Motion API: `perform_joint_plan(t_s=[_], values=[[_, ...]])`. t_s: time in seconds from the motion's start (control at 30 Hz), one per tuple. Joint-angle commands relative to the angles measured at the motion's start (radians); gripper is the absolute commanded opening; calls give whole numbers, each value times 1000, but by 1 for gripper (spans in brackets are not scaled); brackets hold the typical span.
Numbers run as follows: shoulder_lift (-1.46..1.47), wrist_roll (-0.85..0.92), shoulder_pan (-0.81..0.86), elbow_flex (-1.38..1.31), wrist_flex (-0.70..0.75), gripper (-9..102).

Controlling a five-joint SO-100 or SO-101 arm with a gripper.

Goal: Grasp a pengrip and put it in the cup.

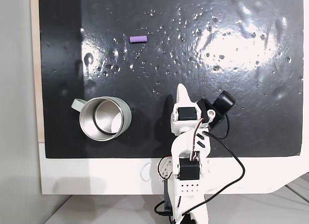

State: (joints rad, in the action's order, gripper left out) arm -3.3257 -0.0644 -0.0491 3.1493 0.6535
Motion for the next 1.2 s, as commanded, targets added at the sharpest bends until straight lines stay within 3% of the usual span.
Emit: perform_joint_plan(t_s=[0.0,0.6,0.9,1.17], values=[[-12,20,3,40,-20,0],[-12,38,0,14,-18,0],[31,48,-78,-281,138,0],[466,0,-109,-709,236,0]])
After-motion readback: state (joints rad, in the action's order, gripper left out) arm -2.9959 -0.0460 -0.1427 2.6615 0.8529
